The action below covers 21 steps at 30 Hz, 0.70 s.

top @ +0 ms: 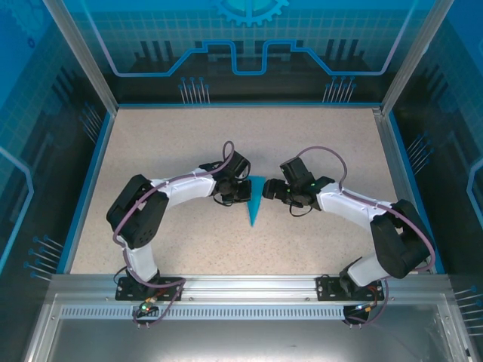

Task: Fold a paper plane with a square sheet of paper (pick it up from the middle)
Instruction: Move a paper plane to the center of the table.

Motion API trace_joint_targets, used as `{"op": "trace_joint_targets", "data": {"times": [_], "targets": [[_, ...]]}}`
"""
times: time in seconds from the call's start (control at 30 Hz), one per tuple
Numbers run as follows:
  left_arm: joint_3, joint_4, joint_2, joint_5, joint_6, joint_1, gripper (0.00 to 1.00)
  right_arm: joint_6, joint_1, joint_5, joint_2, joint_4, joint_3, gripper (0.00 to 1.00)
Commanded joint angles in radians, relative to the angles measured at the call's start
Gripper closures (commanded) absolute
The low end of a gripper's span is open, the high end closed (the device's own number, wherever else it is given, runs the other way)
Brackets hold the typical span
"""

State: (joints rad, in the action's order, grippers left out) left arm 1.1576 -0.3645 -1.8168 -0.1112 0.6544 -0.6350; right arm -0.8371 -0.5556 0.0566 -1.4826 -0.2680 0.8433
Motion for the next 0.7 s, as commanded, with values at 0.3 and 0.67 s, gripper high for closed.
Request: {"op": "trace_joint_targets", "data": {"times": [0.3, 0.67], "targets": [[-0.175, 0.323, 0.152, -0.092, 0.106, 0.013, 1.0, 0.029, 0.047, -0.082, 0.15, 0.08, -0.057, 0.18], [-0.27, 0.455, 0.075, -0.115, 0.197, 0.044, 1.0, 0.096, 0.023, -0.286, 0.033, 0.163, -0.028, 0.49]]}}
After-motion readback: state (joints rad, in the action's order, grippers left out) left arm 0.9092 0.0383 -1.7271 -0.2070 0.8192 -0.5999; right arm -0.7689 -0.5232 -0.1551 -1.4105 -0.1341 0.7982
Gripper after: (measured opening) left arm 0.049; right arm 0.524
